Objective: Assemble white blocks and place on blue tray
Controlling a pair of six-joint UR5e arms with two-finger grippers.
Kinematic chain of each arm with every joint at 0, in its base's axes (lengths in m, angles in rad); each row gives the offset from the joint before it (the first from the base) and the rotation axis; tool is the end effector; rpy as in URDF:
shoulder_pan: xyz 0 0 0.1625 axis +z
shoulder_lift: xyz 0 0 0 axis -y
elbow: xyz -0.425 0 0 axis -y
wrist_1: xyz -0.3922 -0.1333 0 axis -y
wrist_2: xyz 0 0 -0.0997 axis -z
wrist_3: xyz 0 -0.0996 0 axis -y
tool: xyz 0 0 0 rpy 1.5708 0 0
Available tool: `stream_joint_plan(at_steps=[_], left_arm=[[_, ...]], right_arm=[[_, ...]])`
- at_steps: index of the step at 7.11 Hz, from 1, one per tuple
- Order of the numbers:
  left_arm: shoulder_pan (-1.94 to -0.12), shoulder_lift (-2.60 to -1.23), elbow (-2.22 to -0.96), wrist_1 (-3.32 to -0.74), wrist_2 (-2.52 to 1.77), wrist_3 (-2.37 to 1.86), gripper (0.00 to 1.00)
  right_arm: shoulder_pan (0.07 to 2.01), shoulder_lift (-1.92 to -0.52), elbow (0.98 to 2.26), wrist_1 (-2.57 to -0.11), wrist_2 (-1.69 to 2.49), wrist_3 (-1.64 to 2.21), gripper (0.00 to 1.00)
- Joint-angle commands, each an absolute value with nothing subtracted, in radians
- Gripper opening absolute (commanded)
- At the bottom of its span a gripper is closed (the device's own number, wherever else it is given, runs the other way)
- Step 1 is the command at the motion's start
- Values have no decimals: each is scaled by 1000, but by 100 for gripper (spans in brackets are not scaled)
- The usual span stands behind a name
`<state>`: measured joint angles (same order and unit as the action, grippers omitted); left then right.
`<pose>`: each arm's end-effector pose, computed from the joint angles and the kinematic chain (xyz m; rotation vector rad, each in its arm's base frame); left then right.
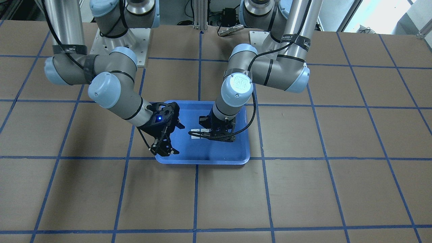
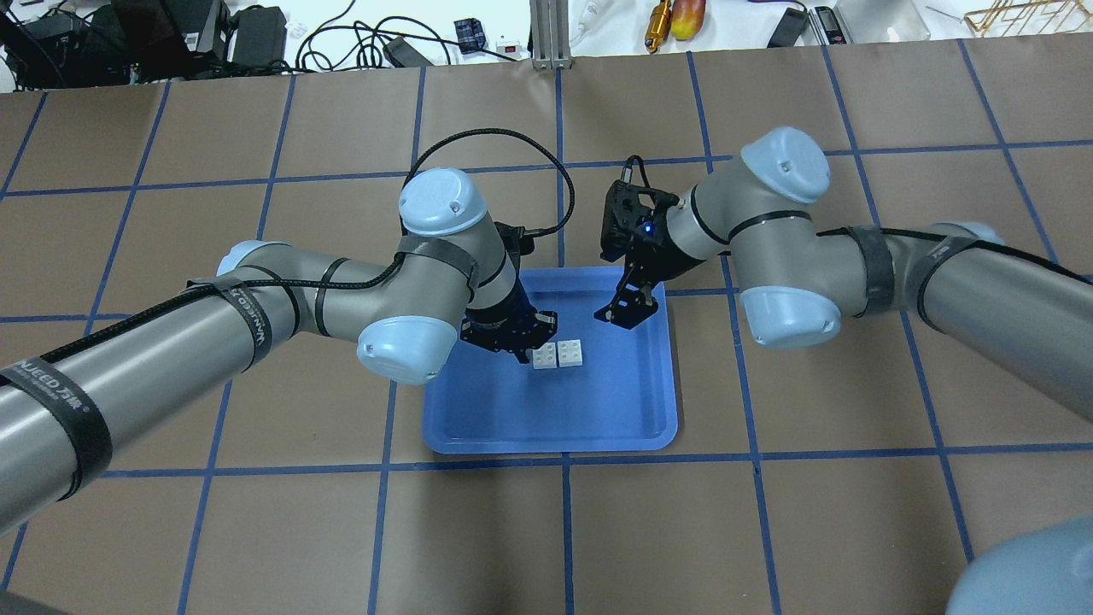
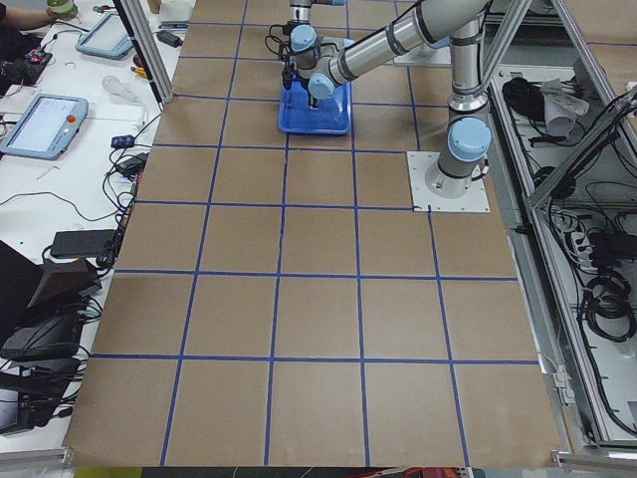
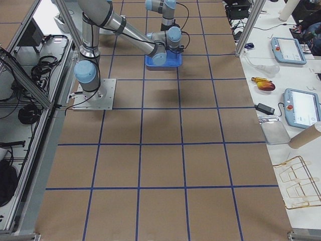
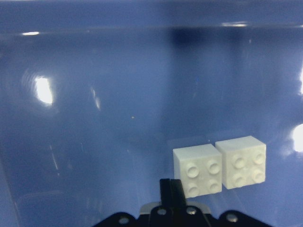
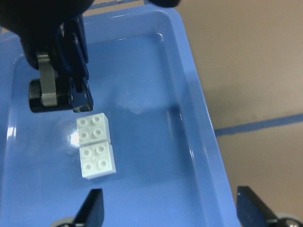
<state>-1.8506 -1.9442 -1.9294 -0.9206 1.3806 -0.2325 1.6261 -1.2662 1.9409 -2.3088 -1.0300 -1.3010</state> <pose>-0.2948 -0.4752 0.1905 -0.0587 -2.9719 -0.1895 0.2141 -0.5276 0.2440 -1.7084 2.0829 -0.5049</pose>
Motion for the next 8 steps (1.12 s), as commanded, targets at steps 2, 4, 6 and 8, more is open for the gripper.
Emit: stream_joint_plan(at_steps=[2, 4, 6, 8], left_arm=[[-1852, -1957, -1930, -922, 1382, -253, 9], [-1855, -1962, -1930, -922, 1385, -259, 9], [-1856, -1965, -1928, -920, 1379, -290, 9], [-1861, -1971, -1925, -914, 1378, -316, 9]], right_arm=[[1507, -1392, 1720, -1857, -1144, -1296, 100], [1465, -1475, 1604, -1644, -1244, -1185, 100], [1466, -1506, 1549, -1591, -1359, -1048, 100], [1480, -1554, 1556, -1575, -1423, -720, 100]])
